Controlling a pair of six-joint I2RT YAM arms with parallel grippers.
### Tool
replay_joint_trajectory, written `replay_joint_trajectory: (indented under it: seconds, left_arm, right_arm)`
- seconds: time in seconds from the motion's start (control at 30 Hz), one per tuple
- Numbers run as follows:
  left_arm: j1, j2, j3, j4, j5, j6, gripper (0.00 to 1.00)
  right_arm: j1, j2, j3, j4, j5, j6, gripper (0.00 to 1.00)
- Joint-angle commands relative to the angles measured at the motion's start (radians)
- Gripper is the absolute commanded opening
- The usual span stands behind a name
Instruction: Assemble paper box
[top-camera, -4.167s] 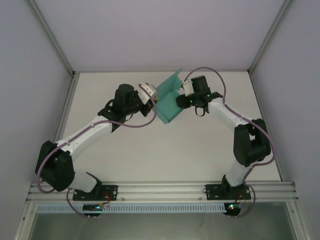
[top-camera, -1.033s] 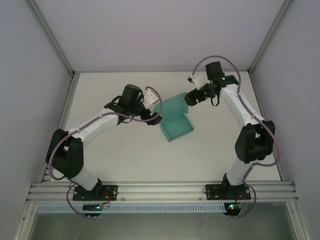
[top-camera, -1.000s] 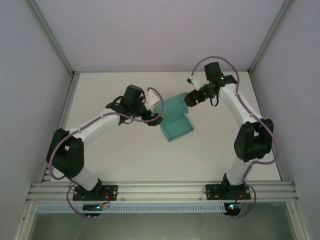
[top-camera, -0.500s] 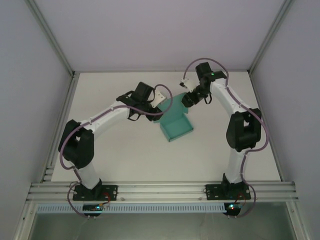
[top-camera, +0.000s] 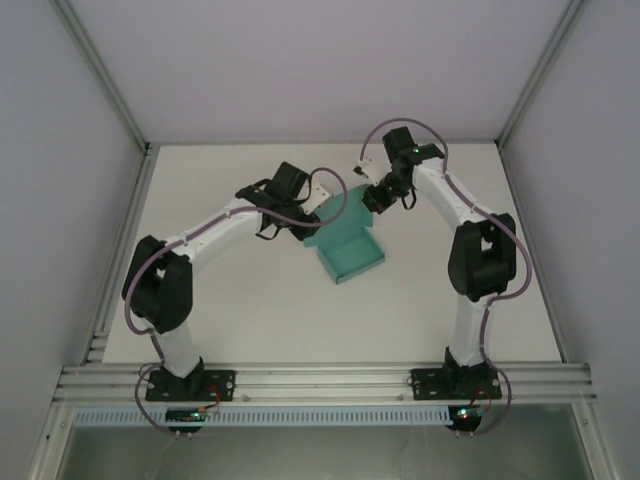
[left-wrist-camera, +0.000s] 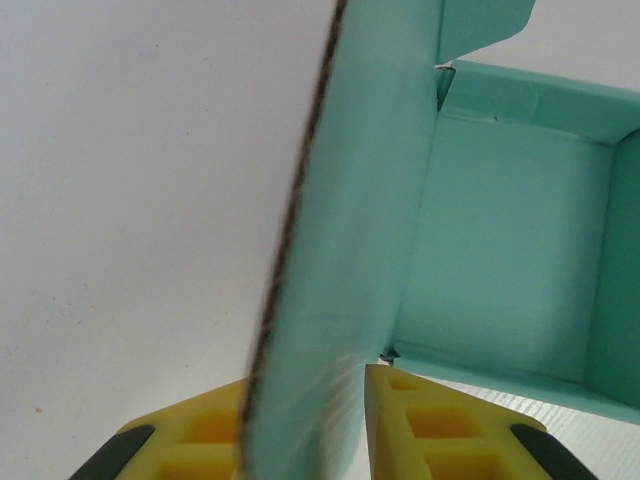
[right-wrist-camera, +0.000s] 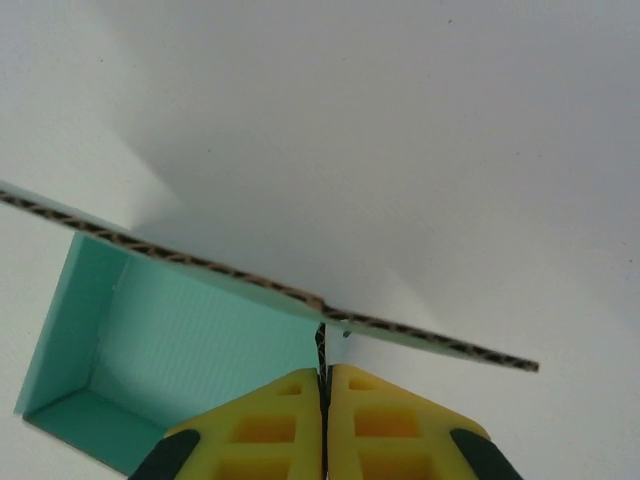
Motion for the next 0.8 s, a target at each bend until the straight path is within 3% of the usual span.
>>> replay_joint_trajectory:
  seconds: [0.0, 0.23, 0.43, 0.57, 0.77]
  left_arm:
    - [-0.003, 0.008, 0.036, -0.032, -0.026, 0.008, 0.23]
    - [-0.002, 0.034, 0.081, -0.108, -0.078, 0.028, 0.23]
    - [-0.002, 0.044, 0.09, -0.119, -0.086, 0.008, 0.16]
    - [-0.001, 0.04, 0.08, -0.131, -0.087, -0.004, 0.26]
    - [0.008, 0.017, 0.034, -0.099, -0.053, -0.01, 0.27]
  right_arm:
    - [0.022, -0.045, -0.056, 0.033, 0.075, 0.066, 0.05]
    - [0.072, -0.159, -0.19, 0.157, 0.229, 0.172, 0.03]
    - [0.081, -0.21, -0.257, 0.207, 0.25, 0.243, 0.05]
    - [0.082, -0.23, -0.277, 0.224, 0.27, 0.249, 0.05]
    - [0.081, -0.246, -0.299, 0.242, 0.256, 0.255, 0.05]
